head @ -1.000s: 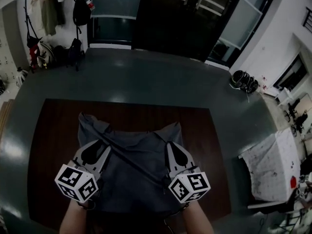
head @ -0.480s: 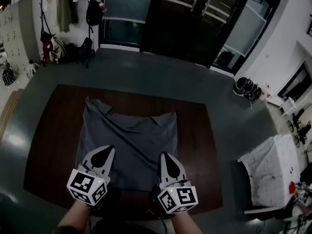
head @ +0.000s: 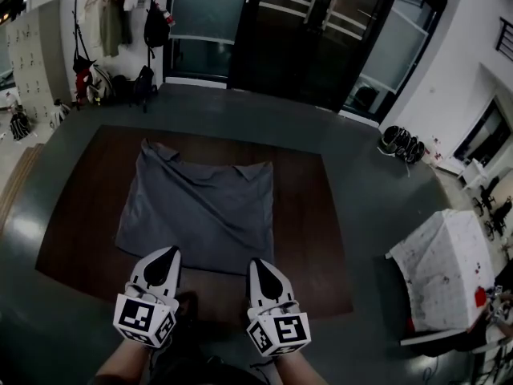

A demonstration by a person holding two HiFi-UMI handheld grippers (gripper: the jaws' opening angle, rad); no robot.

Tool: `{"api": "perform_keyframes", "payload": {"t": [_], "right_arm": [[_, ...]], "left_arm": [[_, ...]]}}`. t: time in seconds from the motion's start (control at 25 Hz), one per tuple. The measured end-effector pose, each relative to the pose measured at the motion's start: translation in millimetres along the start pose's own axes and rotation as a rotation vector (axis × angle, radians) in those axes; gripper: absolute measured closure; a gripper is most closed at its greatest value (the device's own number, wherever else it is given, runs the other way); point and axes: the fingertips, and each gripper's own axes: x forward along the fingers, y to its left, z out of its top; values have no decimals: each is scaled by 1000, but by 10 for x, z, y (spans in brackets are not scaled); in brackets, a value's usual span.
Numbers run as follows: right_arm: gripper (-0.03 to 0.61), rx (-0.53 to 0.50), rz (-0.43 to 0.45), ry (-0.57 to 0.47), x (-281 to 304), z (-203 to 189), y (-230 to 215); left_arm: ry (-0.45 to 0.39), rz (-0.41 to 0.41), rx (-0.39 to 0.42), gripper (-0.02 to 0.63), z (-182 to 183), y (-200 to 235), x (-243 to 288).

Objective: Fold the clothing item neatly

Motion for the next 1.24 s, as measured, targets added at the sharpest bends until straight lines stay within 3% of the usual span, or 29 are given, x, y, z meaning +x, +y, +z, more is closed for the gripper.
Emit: {"api": "perform_keyframes", "payload": {"t": [0.36, 0.56, 1.0, 1.24], "right_arm": [[591, -93, 0, 82, -948, -292, 113], [591, -87, 8, 134, -1232, -538, 180], [591, -78, 61, 203, -1469, -912, 422], [591, -21, 60, 201, -1514, -988, 404]], "left_arm": [[104, -17, -29, 604, -461, -653, -736], [134, -54, -27, 604, -630, -949, -940], [223, 7, 117, 604, -944, -1029, -1249], [249, 31, 146, 604, -991, -1058, -1286]]}}
